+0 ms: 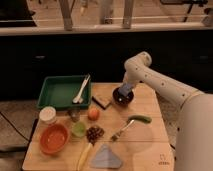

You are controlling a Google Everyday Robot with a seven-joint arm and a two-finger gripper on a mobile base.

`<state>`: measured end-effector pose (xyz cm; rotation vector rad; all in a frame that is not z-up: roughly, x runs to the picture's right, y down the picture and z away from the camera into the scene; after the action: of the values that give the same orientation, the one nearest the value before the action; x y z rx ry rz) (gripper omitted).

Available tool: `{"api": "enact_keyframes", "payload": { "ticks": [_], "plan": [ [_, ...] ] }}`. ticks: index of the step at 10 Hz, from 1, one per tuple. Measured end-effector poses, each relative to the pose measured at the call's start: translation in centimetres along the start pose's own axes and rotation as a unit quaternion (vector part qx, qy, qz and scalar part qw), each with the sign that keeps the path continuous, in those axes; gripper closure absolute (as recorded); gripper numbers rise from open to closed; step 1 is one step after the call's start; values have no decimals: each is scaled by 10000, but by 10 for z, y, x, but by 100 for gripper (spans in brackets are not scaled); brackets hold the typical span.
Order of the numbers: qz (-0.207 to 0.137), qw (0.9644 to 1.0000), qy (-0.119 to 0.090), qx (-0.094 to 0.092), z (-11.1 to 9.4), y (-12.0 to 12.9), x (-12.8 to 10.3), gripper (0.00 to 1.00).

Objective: Place sponge in purple bowl

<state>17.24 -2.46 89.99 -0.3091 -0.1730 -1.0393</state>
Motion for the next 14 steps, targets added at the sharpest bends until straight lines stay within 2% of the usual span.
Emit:
{"api": "enact_keyframes", "payload": {
  "ticks": [5,11,14],
  "plan": [
    [-22,10000,12,-19,-4,0,3,20],
    [10,9998,84,167,-10,2,7,20],
    [8,9998,87,180,-10,1,7,20]
  ]
}}
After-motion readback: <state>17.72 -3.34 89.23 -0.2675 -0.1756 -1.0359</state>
